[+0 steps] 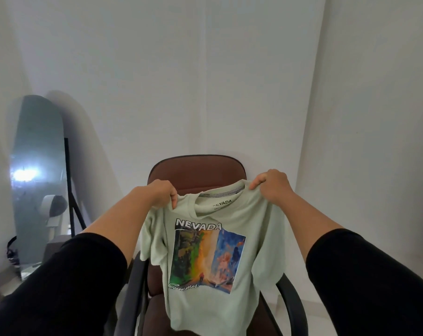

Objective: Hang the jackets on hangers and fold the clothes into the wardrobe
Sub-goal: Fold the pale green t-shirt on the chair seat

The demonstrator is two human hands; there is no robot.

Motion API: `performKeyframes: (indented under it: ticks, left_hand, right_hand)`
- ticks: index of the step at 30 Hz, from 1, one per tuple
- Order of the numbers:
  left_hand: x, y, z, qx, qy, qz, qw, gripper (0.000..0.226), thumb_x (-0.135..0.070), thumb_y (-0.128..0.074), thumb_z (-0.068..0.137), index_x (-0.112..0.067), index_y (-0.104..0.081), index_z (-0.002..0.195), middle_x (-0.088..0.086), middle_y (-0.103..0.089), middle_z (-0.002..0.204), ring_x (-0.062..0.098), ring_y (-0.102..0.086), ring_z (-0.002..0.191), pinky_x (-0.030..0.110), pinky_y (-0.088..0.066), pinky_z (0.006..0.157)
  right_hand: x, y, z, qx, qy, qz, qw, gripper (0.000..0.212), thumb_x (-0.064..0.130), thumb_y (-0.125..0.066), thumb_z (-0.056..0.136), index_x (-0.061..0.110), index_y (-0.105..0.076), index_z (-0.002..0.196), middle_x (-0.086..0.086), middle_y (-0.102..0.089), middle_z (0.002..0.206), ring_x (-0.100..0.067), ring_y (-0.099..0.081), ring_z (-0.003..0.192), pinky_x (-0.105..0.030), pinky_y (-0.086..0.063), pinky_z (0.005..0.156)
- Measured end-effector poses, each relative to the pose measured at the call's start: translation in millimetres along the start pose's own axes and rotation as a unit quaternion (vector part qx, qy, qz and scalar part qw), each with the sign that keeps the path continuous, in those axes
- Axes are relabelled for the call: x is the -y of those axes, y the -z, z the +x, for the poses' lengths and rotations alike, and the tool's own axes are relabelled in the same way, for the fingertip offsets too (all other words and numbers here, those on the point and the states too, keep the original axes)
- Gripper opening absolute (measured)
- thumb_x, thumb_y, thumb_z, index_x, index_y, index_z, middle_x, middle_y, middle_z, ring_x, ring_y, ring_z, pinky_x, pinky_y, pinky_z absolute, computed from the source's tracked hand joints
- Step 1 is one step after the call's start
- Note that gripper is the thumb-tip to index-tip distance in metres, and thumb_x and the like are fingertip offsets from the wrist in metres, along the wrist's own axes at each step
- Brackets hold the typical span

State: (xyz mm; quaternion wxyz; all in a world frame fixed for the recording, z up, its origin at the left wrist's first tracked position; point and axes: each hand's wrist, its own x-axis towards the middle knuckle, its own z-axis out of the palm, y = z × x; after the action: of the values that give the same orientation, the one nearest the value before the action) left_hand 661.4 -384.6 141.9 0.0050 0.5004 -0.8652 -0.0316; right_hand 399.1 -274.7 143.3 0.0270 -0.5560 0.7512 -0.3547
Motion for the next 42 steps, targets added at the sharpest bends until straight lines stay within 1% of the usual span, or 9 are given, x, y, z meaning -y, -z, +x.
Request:
performKeyframes:
  ticks: [5, 8, 10, 15, 20, 25, 31, 36, 42]
  left_hand:
    - [8, 3, -9, -0.045, 0.064, -0.061, 0.995, 0.035, -0.022, -0.044, 0.072, -0.034, -0.073, 0.087, -0.014, -0.06, 0.1, 0.017, -0.054, 0.103, 0.035, -0.042, 0.095]
    - [12, 8, -11, -0.121, 0.082, -0.17, 0.975, 0.042, -0.04, -0.046, 0.06, -0.02, -0.074, 0.084, -0.001, -0.069, 0.087, 0.018, -0.058, 0.084, 0.024, -0.046, 0.072]
    - [9, 15, -18, -0.15, 0.077, -0.202, 0.965, 0.035, -0.039, -0.05, 0.071, -0.02, -0.075, 0.087, 0.002, -0.067, 0.087, 0.022, -0.059, 0.089, 0.023, -0.043, 0.069]
    - [3, 22, -30, -0.151, 0.042, -0.276, 0.948, 0.035, -0.023, -0.057, 0.089, -0.023, -0.061, 0.124, 0.001, -0.053, 0.136, 0.02, -0.045, 0.127, 0.025, -0.034, 0.102]
    - [-9, 14, -34, -0.156, 0.018, -0.424, 0.892, 0.045, -0.021, -0.063, 0.086, -0.024, -0.055, 0.13, 0.006, -0.056, 0.13, 0.02, -0.056, 0.114, 0.036, -0.047, 0.099]
    - [-42, 14, -40, -0.094, -0.055, -0.542, 0.833, 0.052, -0.024, -0.07, 0.083, -0.02, -0.053, 0.132, 0.003, -0.06, 0.126, 0.013, -0.063, 0.103, 0.031, -0.056, 0.082]
    - [-69, 12, -41, -0.13, -0.076, -0.414, 0.898, 0.083, -0.05, -0.082, 0.061, -0.026, -0.05, 0.134, -0.011, -0.049, 0.136, 0.009, -0.046, 0.124, 0.026, -0.039, 0.104]
    - [-80, 4, -40, -0.198, -0.078, -0.327, 0.921, 0.065, -0.018, -0.072, 0.076, -0.021, -0.048, 0.136, -0.004, -0.047, 0.139, 0.013, -0.045, 0.126, 0.016, -0.03, 0.097]
    - [-77, 4, -40, -0.233, -0.108, -0.305, 0.917, 0.058, 0.005, -0.046, 0.079, -0.02, -0.055, 0.131, -0.001, -0.051, 0.138, 0.016, -0.045, 0.128, 0.016, -0.029, 0.102]
  right_hand:
    - [6, 6, -1, -0.012, 0.007, -0.026, 1.0, 0.041, -0.008, -0.038, 0.081, 0.009, -0.075, 0.088, -0.004, -0.062, 0.1, -0.022, -0.053, 0.088, -0.023, -0.037, 0.072]
    - [9, 10, -4, -0.036, -0.012, 0.0, 0.999, 0.037, -0.005, -0.041, 0.083, 0.007, -0.07, 0.101, -0.005, -0.064, 0.11, -0.021, -0.053, 0.091, -0.023, -0.034, 0.074]
    - [9, 10, -5, -0.037, -0.008, 0.008, 0.999, 0.04, -0.004, -0.042, 0.081, 0.008, -0.066, 0.11, -0.006, -0.062, 0.113, -0.025, -0.054, 0.101, -0.023, -0.035, 0.076]
    - [15, 9, -13, -0.024, -0.019, 0.057, 0.998, 0.045, -0.001, -0.04, 0.082, 0.008, -0.059, 0.123, -0.005, -0.056, 0.107, -0.021, -0.051, 0.094, -0.025, -0.037, 0.073]
    - [35, 15, -20, 0.003, -0.033, 0.131, 0.991, 0.048, 0.001, -0.039, 0.086, 0.017, -0.059, 0.127, -0.003, -0.053, 0.123, -0.022, -0.049, 0.115, -0.026, -0.041, 0.089]
    - [65, 13, -30, 0.069, -0.127, 0.42, 0.896, 0.023, 0.011, -0.054, 0.09, 0.002, -0.066, 0.107, -0.006, -0.055, 0.076, -0.022, -0.059, 0.079, -0.034, -0.056, 0.075]
    - [78, 18, -44, 0.134, -0.125, 0.555, 0.811, 0.046, -0.009, -0.028, 0.087, -0.007, -0.048, 0.129, -0.013, -0.051, 0.131, -0.038, -0.055, 0.115, -0.037, -0.052, 0.085]
    - [74, 17, -47, 0.156, -0.11, 0.532, 0.825, 0.047, -0.007, -0.029, 0.088, 0.0, -0.053, 0.128, -0.01, -0.052, 0.134, -0.036, -0.055, 0.118, -0.039, -0.05, 0.093]
    - [52, 13, -46, 0.0, 0.057, 0.229, 0.972, 0.031, 0.008, -0.052, 0.087, 0.023, -0.067, 0.11, 0.007, -0.052, 0.101, -0.007, -0.05, 0.091, -0.021, -0.038, 0.084]
